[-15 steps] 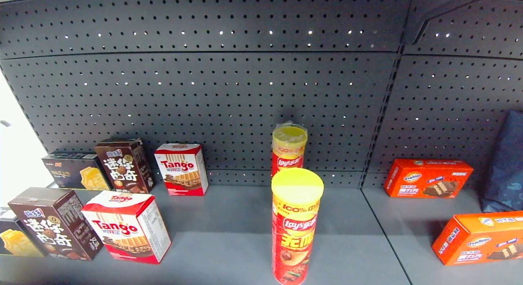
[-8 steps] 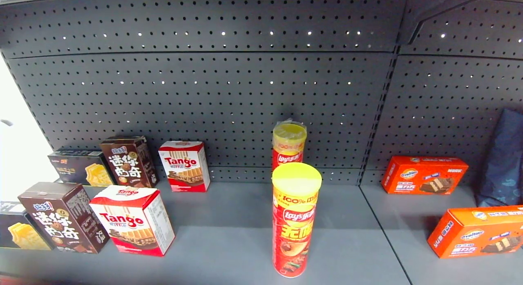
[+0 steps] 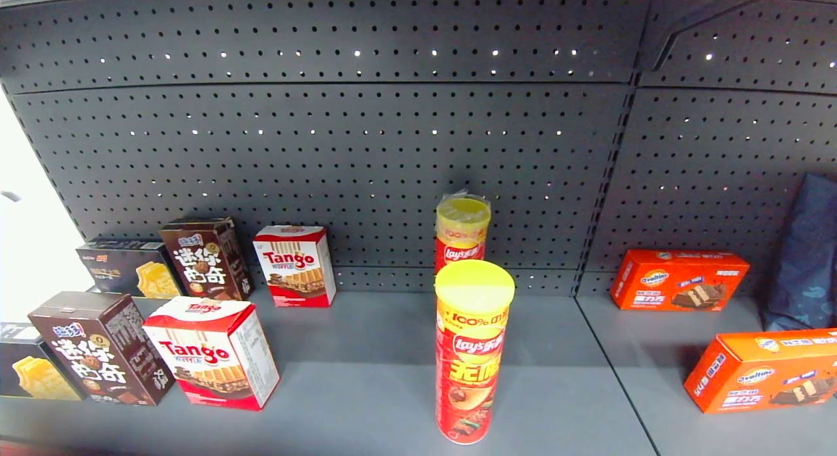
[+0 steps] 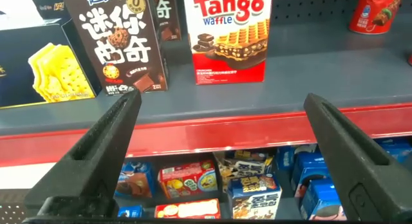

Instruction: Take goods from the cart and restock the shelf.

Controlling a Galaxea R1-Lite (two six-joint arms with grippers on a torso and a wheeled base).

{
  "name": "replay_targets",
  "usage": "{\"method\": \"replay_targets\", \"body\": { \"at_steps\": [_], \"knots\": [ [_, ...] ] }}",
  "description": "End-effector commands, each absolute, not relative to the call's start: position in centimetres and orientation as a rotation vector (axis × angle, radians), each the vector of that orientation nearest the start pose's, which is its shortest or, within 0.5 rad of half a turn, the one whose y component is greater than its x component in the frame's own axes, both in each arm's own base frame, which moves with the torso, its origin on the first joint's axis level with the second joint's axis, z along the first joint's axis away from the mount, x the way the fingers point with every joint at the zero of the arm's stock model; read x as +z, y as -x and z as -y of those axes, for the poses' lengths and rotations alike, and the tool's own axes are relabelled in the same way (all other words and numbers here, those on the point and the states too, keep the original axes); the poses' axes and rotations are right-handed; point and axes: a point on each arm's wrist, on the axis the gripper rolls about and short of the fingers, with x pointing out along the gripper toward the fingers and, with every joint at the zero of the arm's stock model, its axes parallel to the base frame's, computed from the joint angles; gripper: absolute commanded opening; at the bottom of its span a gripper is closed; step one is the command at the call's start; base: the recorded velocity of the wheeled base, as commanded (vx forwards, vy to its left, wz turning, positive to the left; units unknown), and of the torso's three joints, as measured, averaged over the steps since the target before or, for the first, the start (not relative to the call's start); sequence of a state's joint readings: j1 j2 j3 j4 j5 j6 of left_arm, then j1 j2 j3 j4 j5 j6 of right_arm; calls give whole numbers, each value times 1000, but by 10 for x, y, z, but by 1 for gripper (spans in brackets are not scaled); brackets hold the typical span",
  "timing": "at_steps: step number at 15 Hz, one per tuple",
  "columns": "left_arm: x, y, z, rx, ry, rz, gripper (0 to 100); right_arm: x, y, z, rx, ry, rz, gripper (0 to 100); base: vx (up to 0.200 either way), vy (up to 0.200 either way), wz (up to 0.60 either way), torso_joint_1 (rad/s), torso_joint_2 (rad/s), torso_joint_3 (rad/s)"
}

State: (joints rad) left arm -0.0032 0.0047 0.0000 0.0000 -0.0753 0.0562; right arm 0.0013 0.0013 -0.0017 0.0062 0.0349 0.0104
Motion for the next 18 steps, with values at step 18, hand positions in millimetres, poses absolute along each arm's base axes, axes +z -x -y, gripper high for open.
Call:
{"method": "replay_targets", "body": {
  "at_steps": [18],
  "knots": [
    [76,22,2,-75,-52,-4,100,75,23,-1,37,-9,-6,100,0,0,0,0,0,0]
  ]
}}
